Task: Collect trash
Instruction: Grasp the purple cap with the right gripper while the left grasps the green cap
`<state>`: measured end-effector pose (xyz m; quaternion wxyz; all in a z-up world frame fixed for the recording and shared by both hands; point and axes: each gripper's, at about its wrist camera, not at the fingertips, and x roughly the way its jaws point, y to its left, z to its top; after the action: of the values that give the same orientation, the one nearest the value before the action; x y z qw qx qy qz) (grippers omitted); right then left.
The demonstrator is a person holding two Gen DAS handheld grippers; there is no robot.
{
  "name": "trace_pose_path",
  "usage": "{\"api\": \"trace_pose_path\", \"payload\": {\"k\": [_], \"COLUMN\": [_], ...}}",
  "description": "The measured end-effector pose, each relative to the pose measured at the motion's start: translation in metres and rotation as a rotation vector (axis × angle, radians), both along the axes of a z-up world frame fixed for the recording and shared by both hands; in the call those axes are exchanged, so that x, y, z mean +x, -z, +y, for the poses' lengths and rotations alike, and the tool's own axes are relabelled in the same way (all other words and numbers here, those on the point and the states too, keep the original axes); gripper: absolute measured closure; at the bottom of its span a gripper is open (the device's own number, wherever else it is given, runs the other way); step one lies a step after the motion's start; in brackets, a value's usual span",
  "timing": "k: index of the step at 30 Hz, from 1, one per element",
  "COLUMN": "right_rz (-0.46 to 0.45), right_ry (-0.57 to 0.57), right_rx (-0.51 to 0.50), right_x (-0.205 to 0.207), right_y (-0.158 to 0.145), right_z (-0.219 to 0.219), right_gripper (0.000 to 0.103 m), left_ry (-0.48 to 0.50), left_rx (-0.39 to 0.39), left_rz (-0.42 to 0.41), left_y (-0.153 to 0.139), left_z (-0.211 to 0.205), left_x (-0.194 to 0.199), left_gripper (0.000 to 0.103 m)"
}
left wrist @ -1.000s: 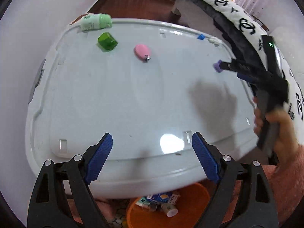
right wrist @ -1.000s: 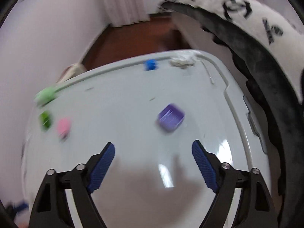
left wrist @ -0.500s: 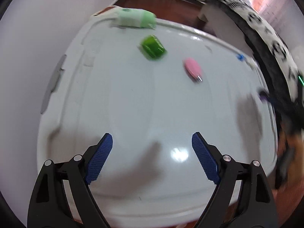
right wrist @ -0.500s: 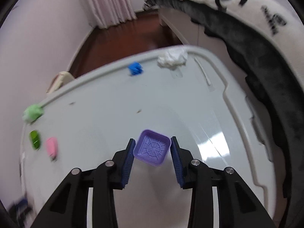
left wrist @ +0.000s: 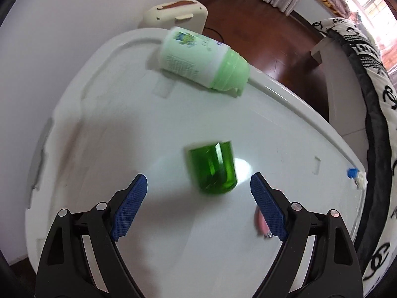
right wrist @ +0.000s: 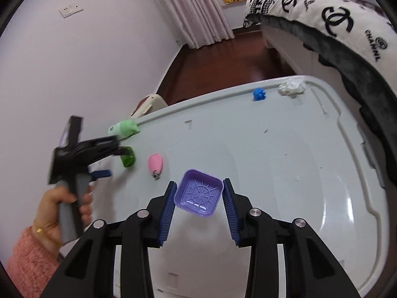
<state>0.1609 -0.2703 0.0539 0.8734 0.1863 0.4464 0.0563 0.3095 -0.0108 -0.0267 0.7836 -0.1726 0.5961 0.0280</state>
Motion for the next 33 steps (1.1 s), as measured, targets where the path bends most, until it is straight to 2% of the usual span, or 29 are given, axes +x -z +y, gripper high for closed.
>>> {"api": "trace_pose_path", "payload": {"k": [1, 2, 5, 7, 8, 9, 13, 18, 23, 27, 30, 33], "right_rz": [0.0, -0.002, -0.016, -0.027, -0.032, -0.037, -0.053, -0.08, -0.078, -0.047, -0.017, 0.059], "right_ry": [-0.005, -0.006, -0.006, 0.0, 0.005, 0.011, 0.015, 0.008, -0.023, -0.101, -0.15, -0.201], "right_rx": [0.012, 0.02, 0.04, 0.058, 0.062, 0.064, 0.064, 0.052, 0.023, -0.001, -0.043, -0.06], "right_x": [0.0, 0.001, -0.001, -0.003, -0.004, -0.005, -0.005, -0.01, -0.031, -0.069, -0.1, -0.136], "right_y": [0.0, -0.001, -0.007, -0.011, -0.014, -0.015, -0.019, -0.026, -0.029, -0.03, -0.032, -0.023], "right_z": [-0.001, -0.003, -0.007, -0.01, -0.011, -0.013, -0.016, -0.012, 0.005, 0.03, 0.044, 0.053], "right_gripper": [0.065, 0.065, 0.065, 0.065, 0.065, 0.065, 0.065, 0.065, 0.065, 0.065, 0.065, 0.065], "left_ry": [-0.005, -0.003, 0.007, 0.001, 0.007, 0.014, 0.003, 0.075, 0.239, 0.408, 0.513, 0.585], "left_rx": [0.013, 0.06, 0.144, 0.196, 0.219, 0.229, 0.191, 0.22, 0.228, 0.228, 0.168, 0.085], "left_rz": [0.012, -0.004, -0.003, -0.019, -0.028, -0.036, -0.028, -0.088, -0.163, -0.199, -0.138, -0.018], "left_y": [0.004, 0.002, 0.003, 0.002, 0.001, 0.0, -0.003, -0.027, -0.062, -0.085, -0.078, -0.047], "left_z": [-0.004, -0.01, -0.03, -0.04, -0.045, -0.046, -0.037, -0.032, -0.036, -0.035, -0.032, -0.029], "left_x": [0.003, 0.005, 0.01, 0.007, 0.005, 0.003, -0.005, -0.046, -0.113, -0.188, -0.234, -0.273], "left_gripper": [0.021, 0.021, 0.032, 0.05, 0.055, 0.065, 0.065, 0.065, 0.065, 0.065, 0.065, 0.065]}}
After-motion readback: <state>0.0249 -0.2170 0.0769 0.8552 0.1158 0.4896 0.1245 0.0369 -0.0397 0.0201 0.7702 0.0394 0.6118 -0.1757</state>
